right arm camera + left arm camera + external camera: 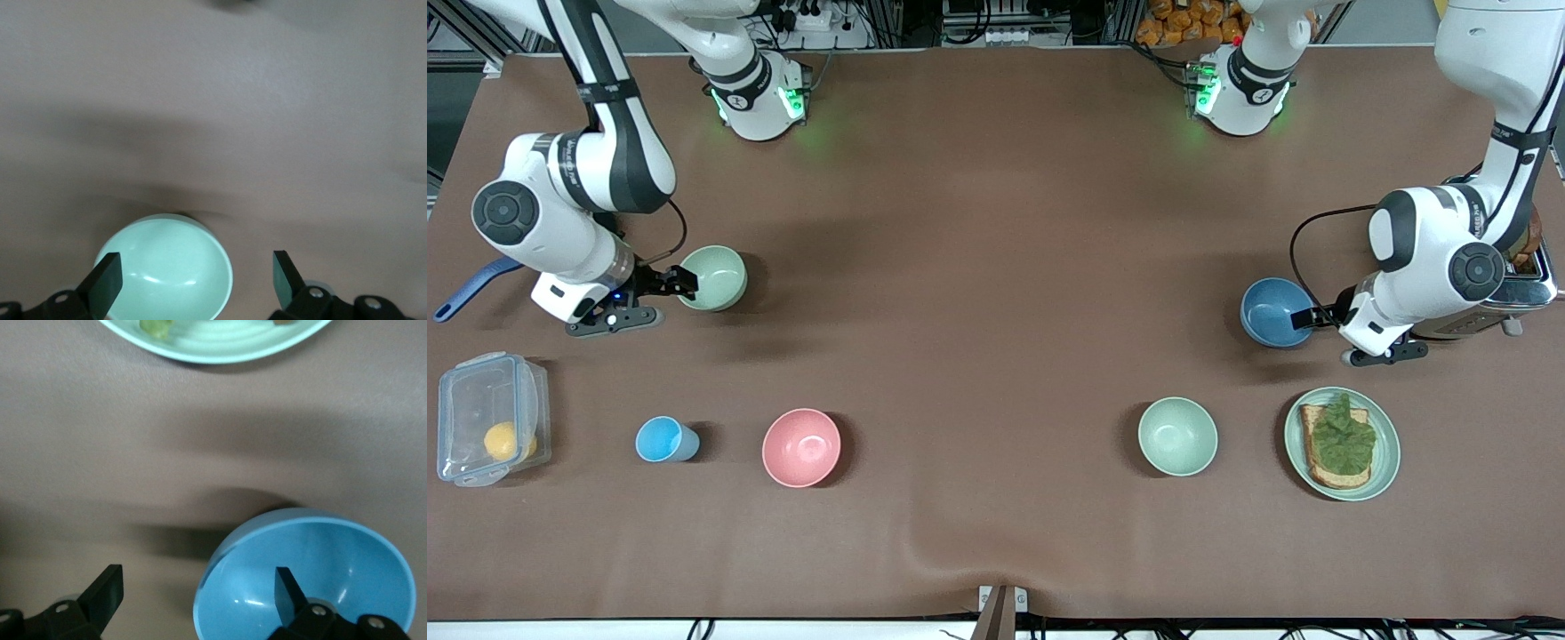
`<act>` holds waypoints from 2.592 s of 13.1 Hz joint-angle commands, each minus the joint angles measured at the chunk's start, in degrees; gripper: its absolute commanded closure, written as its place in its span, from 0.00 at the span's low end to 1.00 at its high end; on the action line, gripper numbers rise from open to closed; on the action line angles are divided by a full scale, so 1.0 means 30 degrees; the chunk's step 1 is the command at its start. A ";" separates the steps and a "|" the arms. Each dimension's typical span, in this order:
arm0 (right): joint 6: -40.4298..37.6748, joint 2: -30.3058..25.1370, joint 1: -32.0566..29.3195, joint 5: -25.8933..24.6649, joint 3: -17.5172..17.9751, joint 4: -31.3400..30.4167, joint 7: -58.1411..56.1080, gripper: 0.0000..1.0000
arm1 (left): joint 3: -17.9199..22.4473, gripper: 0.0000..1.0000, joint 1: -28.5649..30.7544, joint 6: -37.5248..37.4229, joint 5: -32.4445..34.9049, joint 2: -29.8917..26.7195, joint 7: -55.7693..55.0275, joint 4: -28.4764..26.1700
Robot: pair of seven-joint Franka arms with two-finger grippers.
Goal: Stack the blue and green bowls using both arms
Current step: 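Grasp the green bowl rim with the right gripper while the left grasps the blue bowl, then slide the green bowl with the right gripper toward the table middle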
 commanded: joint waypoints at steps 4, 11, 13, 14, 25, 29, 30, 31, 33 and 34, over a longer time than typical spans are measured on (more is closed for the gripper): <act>0.4192 0.2319 -0.3084 -0.0161 0.0346 -0.1569 -0.4190 0.17 | -0.0166 0.11 0.0307 0.0028 0.0325 -0.0347 0.0280 -0.0816; 0.4111 0.2353 -0.2766 0.1246 0.0493 -0.2246 -0.4163 0.26 | -0.0225 0.82 0.0308 0.0028 0.0325 -0.0054 0.0280 -0.0700; 0.3702 0.2177 -0.2765 0.1246 0.0639 -0.2157 -0.4105 0.25 | -0.0225 1.00 0.0278 0.0028 0.0296 0.0034 0.0280 -0.0583; 0.3264 0.1973 -0.2678 0.1304 0.0697 -0.2128 -0.4075 0.25 | -0.0254 1.00 0.0278 0.0028 0.0209 0.0179 0.0251 -0.0379; 0.1413 0.1444 -0.2501 0.2740 0.1050 -0.2391 -0.4339 0.34 | -0.1015 1.00 0.0016 -0.4302 -0.0494 -0.0171 -0.0130 0.5037; 0.1588 0.1444 -0.2443 0.3059 0.1079 -0.2741 -0.4368 0.63 | -0.1629 1.00 -0.0249 -0.6384 -0.0495 -0.0054 -0.1155 0.7324; 0.2431 0.1444 -0.2269 0.3323 0.1079 -0.3207 -0.4368 0.64 | -0.1776 1.00 -0.0249 -0.6620 -0.0495 -0.0025 -0.1271 0.7618; 0.2846 0.1415 -0.1977 0.3326 0.1079 -0.3386 -0.4339 0.84 | -0.1893 1.00 -0.0278 -0.6767 -0.0466 -0.0053 -0.1621 0.7737; 0.2733 0.1356 -0.1945 0.3355 0.1079 -0.3359 -0.4310 1.00 | -0.2129 1.00 -0.0249 -0.6798 -0.0466 -0.0053 -0.2034 0.7913; 0.2704 0.1327 -0.1916 0.3384 0.1108 -0.3300 -0.4164 1.00 | -0.2158 1.00 -0.0249 -0.6798 -0.0466 -0.0083 -0.1976 0.8001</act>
